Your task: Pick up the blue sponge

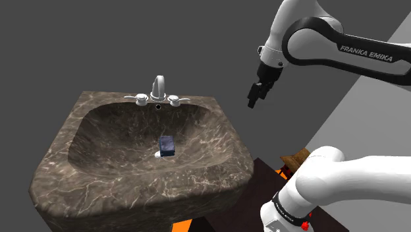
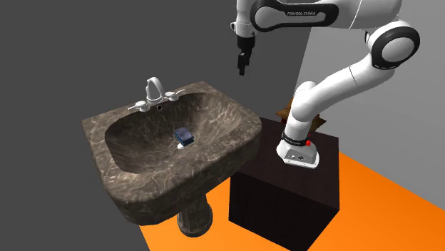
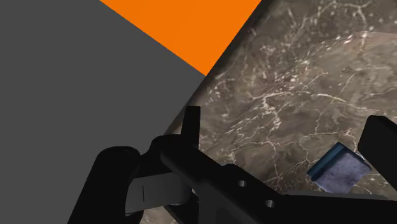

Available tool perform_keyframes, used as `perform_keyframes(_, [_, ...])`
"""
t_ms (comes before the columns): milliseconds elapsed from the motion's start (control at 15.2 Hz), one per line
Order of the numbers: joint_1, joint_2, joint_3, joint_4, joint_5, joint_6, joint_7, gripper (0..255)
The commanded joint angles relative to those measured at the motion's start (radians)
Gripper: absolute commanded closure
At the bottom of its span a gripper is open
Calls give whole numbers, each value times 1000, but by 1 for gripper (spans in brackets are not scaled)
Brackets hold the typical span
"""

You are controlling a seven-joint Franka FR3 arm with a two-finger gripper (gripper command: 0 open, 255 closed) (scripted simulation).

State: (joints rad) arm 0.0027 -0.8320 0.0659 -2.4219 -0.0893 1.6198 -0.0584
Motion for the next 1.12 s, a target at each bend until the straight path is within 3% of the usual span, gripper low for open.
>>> perform_keyframes(0, [0,0,0,0,0,0,0,0])
perform_keyframes(528, [19,145,79,-105,71,297,138,0])
perform_keyframes(1056, [20,388,168,-110,99,597,276,0])
